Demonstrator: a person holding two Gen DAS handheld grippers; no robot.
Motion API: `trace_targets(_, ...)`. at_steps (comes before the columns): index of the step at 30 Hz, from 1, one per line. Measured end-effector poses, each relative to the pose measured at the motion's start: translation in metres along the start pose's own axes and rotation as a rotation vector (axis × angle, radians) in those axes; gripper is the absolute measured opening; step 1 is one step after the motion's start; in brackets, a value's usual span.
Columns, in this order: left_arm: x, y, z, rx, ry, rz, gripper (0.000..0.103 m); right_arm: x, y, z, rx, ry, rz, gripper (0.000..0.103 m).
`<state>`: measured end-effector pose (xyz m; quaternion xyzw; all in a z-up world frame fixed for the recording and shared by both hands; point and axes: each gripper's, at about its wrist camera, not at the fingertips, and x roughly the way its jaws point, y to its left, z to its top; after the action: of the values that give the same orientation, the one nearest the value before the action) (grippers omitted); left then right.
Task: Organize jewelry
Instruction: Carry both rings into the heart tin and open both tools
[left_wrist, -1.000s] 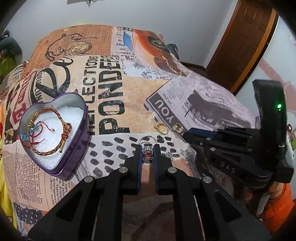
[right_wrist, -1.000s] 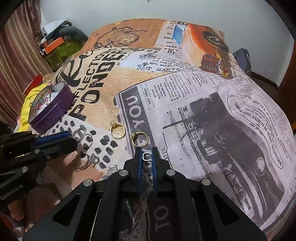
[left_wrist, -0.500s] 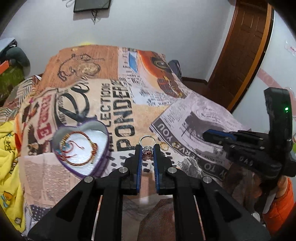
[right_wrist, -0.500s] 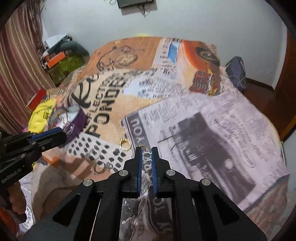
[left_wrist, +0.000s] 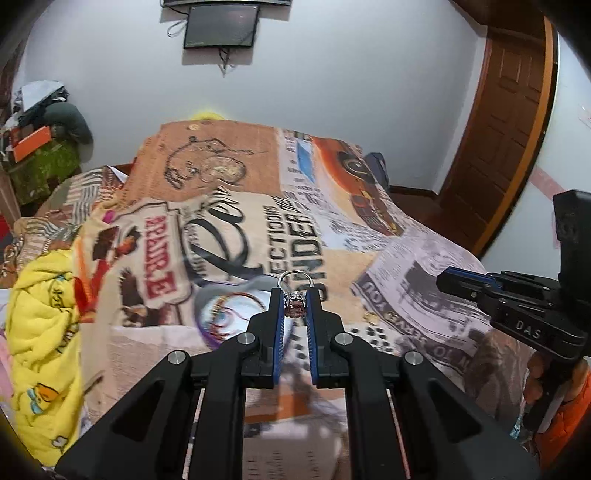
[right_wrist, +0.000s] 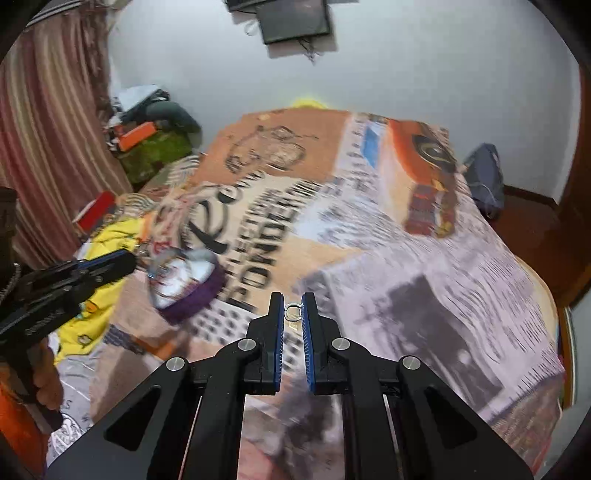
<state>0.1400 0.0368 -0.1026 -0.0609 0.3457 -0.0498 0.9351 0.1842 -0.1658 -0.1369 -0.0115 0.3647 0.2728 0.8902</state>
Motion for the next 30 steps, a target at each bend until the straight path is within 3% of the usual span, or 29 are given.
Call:
trace_targets(9,0.0,0.027,0.0,-0.01,-0.004,0.031,0.01,0.024,0.054,0.024,-0.079,-0.024,0.108,0.008)
trace_targets(13,0.011,0.036,-0.005,-0.035,0.025,0.011,0.01,0.042,0.069,0.029,-0.102,-0.011,0.137,0.008)
trace_targets(25,0.053,0.043,-0.018,-0.047,0.103,-0.028,0.01,0.085,0.081,0.027,-0.086,0.061,0.178,0.008)
trace_targets(30,0.057,0.048,-0.016,-0.042,0.098,0.006,0.01,0.094,0.08,0.028,-0.082,0.073,0.18,0.008)
